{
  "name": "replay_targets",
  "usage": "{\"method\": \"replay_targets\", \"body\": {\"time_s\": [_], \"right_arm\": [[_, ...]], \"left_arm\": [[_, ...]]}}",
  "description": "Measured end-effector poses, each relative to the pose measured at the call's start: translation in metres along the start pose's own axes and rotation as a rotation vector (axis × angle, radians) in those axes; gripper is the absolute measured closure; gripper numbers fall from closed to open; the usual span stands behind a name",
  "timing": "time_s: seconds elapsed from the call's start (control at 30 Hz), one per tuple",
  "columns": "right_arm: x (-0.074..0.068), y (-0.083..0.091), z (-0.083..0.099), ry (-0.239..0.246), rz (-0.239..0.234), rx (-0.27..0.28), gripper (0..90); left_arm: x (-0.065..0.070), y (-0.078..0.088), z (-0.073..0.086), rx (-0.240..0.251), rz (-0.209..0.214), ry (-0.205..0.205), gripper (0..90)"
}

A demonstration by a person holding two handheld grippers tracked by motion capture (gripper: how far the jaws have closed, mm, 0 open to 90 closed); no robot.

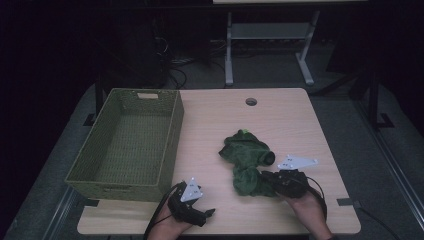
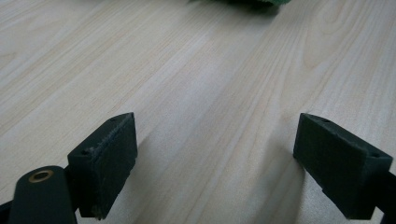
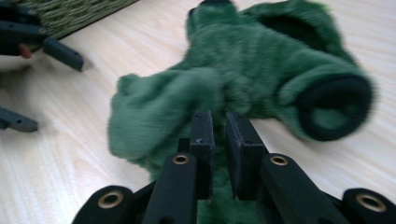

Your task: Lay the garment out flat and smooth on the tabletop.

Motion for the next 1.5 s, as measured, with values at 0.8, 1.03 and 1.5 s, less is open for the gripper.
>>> {"method": "replay_targets", "body": {"time_s": [0.8,1.03,1.5], "right_arm": [[-0.004,-0.055,0.002,0.038,-0.049,-0.121,89.9],[-0.007,-0.057,0.003,0.052,-0.059,-0.137,89.7],[0.023,0.005,0.014,0.022,-0.019,-0.009,67.1]], "left_arm": [[0.000,-0.001,-0.001,-0.001,-0.003,0.000,13.0],[-0.001,-0.001,-0.002,-0.001,-0.009,-0.002,13.0],[-0.001,-0.001,-0.002,0.002,-0.009,0.002,13.5]]}}
Point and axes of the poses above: each handheld gripper's, and its own axes: y roughly backward along the jaws, z roughly out of its underside, x roughly to its right, the point moved 9 cm from there along -y, roughly forward along the jaws, and after that the axes turned 9 degrees about y, right-handed, at the moved point
